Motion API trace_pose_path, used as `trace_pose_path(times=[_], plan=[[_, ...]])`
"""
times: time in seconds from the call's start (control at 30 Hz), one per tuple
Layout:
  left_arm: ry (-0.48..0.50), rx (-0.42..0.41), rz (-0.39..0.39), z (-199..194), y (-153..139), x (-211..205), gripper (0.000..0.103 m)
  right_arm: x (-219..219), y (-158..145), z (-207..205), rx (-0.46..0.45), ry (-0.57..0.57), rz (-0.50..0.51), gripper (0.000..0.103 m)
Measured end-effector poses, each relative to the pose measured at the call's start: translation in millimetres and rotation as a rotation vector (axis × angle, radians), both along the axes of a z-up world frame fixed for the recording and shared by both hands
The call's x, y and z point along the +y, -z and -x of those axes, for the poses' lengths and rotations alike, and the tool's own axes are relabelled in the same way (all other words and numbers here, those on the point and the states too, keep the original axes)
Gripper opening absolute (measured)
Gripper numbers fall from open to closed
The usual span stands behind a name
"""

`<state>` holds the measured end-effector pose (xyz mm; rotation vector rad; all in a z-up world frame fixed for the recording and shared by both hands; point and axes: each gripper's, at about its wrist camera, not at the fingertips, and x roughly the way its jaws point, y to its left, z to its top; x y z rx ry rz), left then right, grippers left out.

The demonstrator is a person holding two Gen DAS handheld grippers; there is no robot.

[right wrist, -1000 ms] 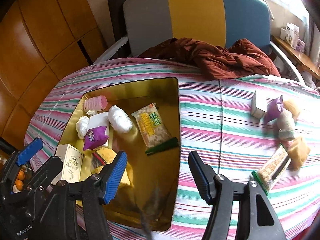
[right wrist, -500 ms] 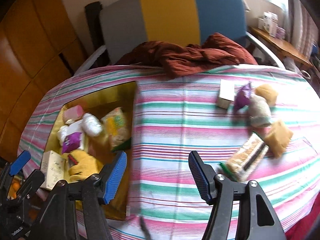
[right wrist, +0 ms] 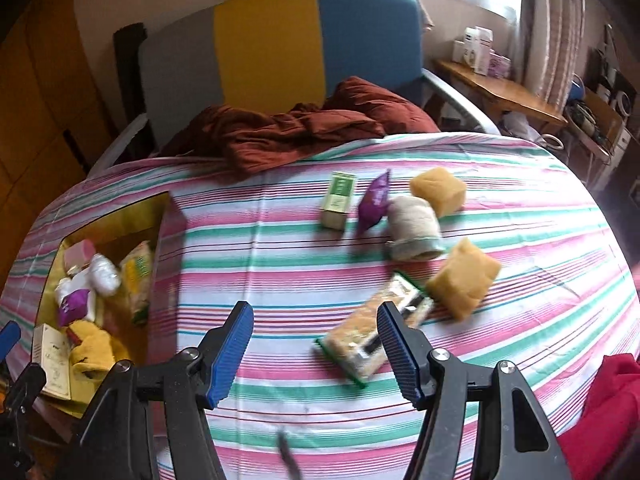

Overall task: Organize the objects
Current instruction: 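Move both grippers from the tray back to the pile of items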

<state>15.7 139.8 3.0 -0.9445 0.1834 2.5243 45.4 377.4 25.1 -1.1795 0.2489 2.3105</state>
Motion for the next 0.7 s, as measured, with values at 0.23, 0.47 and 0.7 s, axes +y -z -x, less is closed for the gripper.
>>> trace_pose_path(times=[0.23,0.47,0.7], plan=[[0.059,0.0,0.023,-1,0,24,0.081,63,-4,-18,0.017,0.114,0.069,0.065],[0.119,-0.014,0.037,-3,2,51,0.081,147,4,-37,0.037,0.315,0.164,0.065],[0.17,-0.025,0.072,-2,8,77,0.081,180,29,-33,0.049,0.357,0.274,0.07]])
